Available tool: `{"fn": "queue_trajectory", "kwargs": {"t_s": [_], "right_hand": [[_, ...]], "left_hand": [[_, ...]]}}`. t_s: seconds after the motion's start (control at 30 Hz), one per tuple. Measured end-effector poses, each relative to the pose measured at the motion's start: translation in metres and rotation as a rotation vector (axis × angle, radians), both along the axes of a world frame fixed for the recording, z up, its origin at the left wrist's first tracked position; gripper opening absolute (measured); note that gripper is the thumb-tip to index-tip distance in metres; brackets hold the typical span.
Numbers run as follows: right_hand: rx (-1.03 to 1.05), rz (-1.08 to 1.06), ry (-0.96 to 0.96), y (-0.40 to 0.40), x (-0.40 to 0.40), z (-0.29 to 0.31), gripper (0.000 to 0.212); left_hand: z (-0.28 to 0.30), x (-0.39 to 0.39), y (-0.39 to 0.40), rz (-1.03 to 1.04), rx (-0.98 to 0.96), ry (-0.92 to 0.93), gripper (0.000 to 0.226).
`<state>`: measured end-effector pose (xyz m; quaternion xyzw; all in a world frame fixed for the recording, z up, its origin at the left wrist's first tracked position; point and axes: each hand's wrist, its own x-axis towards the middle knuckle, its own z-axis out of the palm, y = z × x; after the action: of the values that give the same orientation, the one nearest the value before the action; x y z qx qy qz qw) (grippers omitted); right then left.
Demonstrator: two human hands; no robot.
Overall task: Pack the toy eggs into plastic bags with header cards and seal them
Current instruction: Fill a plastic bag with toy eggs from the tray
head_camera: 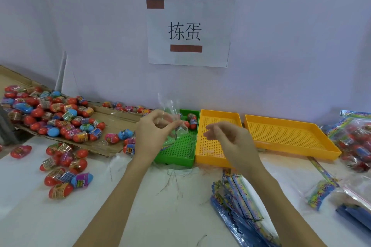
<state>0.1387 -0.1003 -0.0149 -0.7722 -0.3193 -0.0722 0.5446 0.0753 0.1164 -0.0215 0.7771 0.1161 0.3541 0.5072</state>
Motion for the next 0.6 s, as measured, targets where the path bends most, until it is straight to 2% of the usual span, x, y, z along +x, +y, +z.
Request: {"fn": "queue_trajectory", "kwargs": {"t_s": [0.1,0.23,0.33,0.47,0.53,0.6], "right_hand": [[-0.219,0.027,-0.029,0.029,0.004,-0.009,0.025],[-0.462,-0.039,-0.154,0.075,0.028,0.001,0.038],[-0.625,-0.042,-0.23,0.106,0.05,0.006,0.041],[-0.874,-0.061,-0.324,0.132,0.064,-0.007,0.03],[-0.838,-0.079,-0.327,0.135,0.065,-0.01,0.027],[-0.691,-0.07,-0.31,0.132,0.062,-0.01,0.032]], "left_hand": [[-0.003,0.002,0.008,0.054,-0.109,-0.018,0.028],[-0.008,0.005,0.016,0.094,-0.244,-0.022,0.027],[-0.01,0.005,0.021,0.106,-0.238,-0.032,0.023],[-0.01,0.005,0.02,0.126,-0.2,-0.032,0.028],[-0.009,0.005,0.018,0.116,-0.194,-0.03,0.03],[-0.007,0.005,0.017,0.103,-0.193,-0.039,0.029]]}}
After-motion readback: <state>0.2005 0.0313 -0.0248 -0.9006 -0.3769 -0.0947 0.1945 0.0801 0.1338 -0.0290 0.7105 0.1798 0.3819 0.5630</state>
